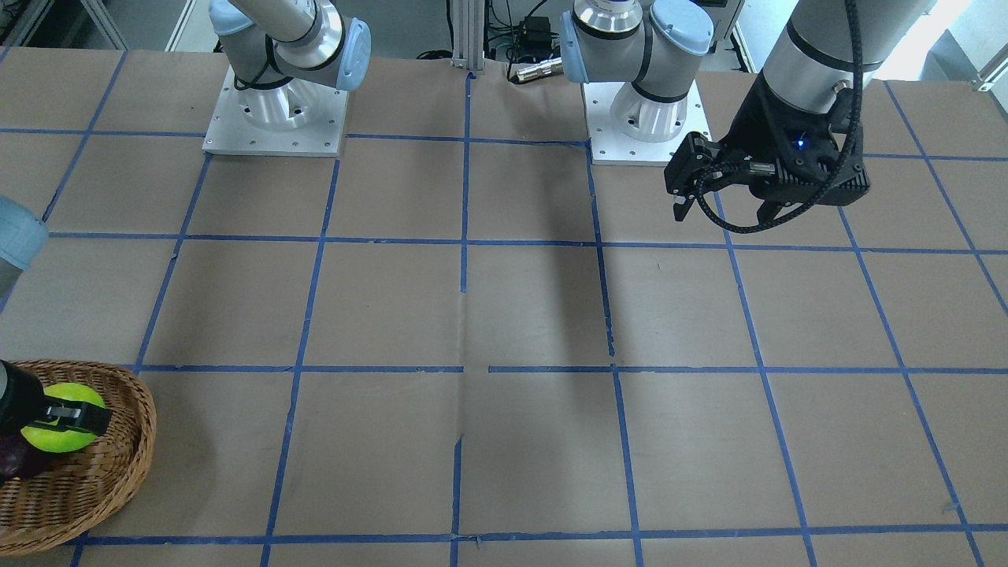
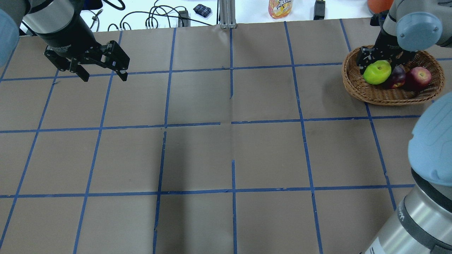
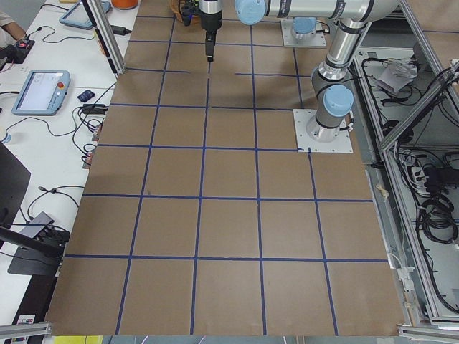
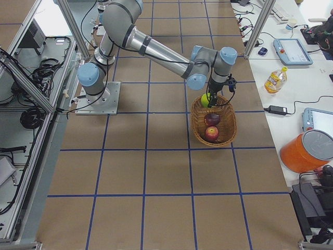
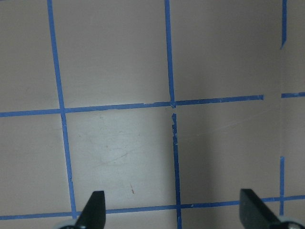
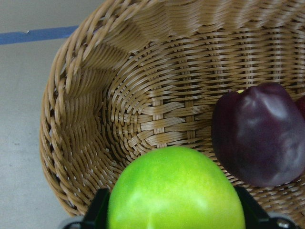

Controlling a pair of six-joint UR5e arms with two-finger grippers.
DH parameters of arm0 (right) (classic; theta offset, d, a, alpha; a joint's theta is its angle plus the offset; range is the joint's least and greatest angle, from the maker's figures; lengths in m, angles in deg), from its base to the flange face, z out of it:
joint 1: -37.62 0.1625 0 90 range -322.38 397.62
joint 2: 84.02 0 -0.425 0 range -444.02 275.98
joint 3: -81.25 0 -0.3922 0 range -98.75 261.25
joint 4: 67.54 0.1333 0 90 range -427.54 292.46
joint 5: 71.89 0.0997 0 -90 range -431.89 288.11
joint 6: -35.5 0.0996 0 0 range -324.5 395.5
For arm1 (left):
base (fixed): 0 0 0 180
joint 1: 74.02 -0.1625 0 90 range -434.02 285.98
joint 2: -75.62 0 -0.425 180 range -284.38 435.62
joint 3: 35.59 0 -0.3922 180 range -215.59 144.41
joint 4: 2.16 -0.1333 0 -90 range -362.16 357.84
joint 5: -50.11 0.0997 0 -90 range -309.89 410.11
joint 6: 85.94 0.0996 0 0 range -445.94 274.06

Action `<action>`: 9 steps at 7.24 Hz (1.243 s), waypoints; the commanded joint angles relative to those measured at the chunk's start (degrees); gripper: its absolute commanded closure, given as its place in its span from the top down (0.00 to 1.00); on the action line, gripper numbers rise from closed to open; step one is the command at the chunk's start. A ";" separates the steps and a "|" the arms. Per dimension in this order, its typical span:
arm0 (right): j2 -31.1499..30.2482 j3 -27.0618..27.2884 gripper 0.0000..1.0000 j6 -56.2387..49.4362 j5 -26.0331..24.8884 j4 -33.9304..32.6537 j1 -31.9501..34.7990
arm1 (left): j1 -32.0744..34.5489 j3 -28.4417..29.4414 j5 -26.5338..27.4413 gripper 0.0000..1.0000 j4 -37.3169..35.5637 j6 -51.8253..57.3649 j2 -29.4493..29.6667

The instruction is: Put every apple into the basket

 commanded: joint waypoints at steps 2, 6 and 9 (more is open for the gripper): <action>0.11 -0.14 1.00 -0.66 0.60 1.07 -2.26 | 0.00 -0.04 -0.08 1.00 0.00 0.00 -0.12; -4.43 -2.59 1.00 -0.13 2.17 8.68 -0.34 | 0.17 -0.05 -0.16 1.00 0.00 -0.09 -0.04; -10.25 -1.99 1.00 7.56 3.68 10.57 10.01 | 0.35 -0.48 0.10 1.00 0.00 -0.09 -0.30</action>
